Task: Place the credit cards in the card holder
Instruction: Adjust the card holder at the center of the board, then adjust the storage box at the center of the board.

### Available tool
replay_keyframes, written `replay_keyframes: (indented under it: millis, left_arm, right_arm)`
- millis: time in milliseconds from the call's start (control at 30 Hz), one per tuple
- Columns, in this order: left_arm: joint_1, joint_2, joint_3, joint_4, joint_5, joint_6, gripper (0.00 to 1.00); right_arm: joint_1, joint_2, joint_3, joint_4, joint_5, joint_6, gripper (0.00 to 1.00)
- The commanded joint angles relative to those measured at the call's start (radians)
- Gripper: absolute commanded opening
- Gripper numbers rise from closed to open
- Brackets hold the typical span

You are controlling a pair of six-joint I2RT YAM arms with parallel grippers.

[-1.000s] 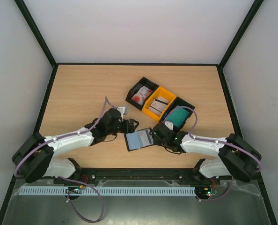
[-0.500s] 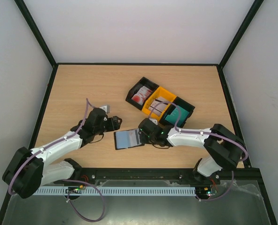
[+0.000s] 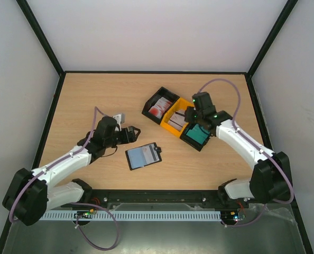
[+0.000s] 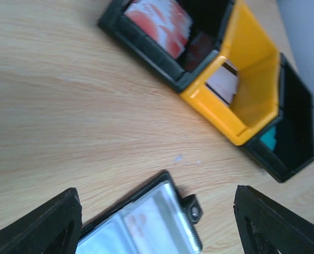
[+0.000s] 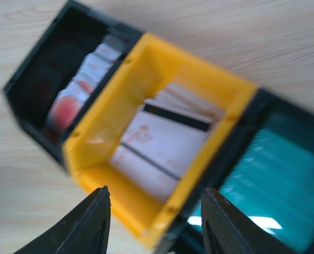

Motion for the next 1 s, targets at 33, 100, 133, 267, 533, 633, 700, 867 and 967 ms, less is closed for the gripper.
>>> replay_keyframes:
  millis: [33,100,133,267,533,633,700,867,967]
  left_arm:
    - [-0.042,0.127,0.056,0.180,0.172,-0.032,0.76]
    - [-0.088,0.210,0.100,0.215,0.181,-0.035,0.71]
    - [-0.116,0.254,0.129,0.222,0.184,-0.032,0.68]
    - [-0.198,0.419,0.256,0.208,0.163,-0.031,0.59]
    - [-0.201,0.564,0.354,0.180,0.116,-0.024,0.53]
    - [-0.191,0.570,0.349,0.188,0.114,-0.030,0.53]
    - [-0.177,0.574,0.345,0.188,0.118,-0.031,0.53]
    - [-0.142,0.567,0.326,0.199,0.146,-0.030,0.55]
    - [-0.139,0.578,0.331,0.202,0.160,-0.018,0.60]
  right_arm:
    - [-0.108,0.042,0.067,-0.277,0.008,-0.323,0.47]
    - [-0.113,0.064,0.078,-0.326,0.042,-0.363,0.47]
    - [-0.114,0.075,0.084,-0.338,0.049,-0.377,0.46]
    - [-0.114,0.166,0.097,-0.357,0.069,-0.397,0.45]
    - [-0.114,0.313,0.106,-0.329,0.064,-0.378,0.41]
    - [-0.114,0.362,0.141,-0.286,-0.004,-0.373,0.41]
    - [-0.111,0.391,0.168,-0.263,-0.065,-0.376,0.42]
    - [-0.091,0.465,0.266,-0.238,-0.124,-0.361,0.48]
    - [-0.076,0.513,0.318,-0.226,-0.150,-0.348,0.53]
